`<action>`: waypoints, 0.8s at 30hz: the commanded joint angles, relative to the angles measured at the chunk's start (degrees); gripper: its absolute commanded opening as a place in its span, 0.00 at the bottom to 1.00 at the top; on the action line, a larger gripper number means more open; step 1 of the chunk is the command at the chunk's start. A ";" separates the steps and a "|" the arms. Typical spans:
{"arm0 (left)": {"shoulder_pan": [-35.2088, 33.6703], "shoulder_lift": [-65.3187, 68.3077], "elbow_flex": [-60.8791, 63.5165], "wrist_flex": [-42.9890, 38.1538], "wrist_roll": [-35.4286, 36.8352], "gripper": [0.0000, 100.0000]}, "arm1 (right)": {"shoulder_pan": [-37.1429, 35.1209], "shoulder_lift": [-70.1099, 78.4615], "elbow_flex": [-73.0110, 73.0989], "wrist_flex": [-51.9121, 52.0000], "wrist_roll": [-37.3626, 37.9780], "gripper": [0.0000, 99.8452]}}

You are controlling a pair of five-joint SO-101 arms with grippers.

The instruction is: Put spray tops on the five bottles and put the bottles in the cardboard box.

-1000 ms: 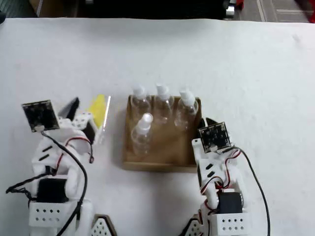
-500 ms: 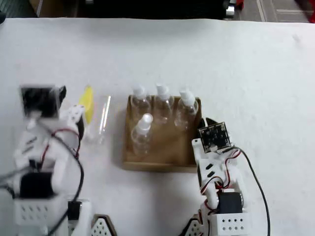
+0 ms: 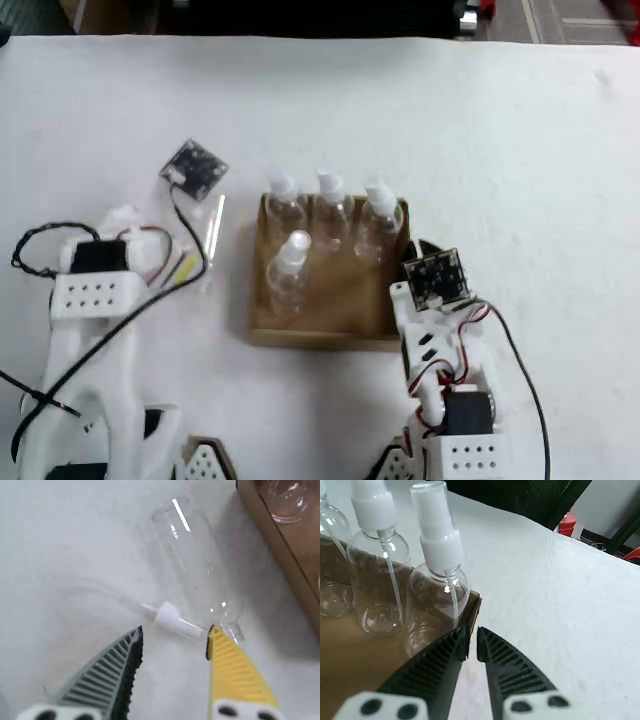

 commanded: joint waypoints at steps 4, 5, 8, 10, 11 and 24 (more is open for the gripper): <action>0.92 -0.40 4.84 0.18 20.22 0.24 | 0.31 -0.13 0.53 -0.75 0.79 0.02; 1.10 -0.40 5.98 0.18 22.15 0.24 | 0.31 -0.13 0.53 -0.75 0.79 0.02; 1.10 -0.40 8.00 -0.18 27.52 0.24 | 0.13 -0.13 0.53 -0.75 0.79 0.02; 1.10 0.04 8.26 -0.26 29.27 0.24 | -0.04 -0.13 0.53 -0.75 0.88 0.02; 1.10 0.04 8.26 -0.35 29.63 0.24 | -0.04 -0.13 0.53 -0.75 0.88 0.02; 3.30 -0.40 17.41 -14.95 33.05 0.24 | 0.13 -0.22 0.53 -0.75 0.88 0.02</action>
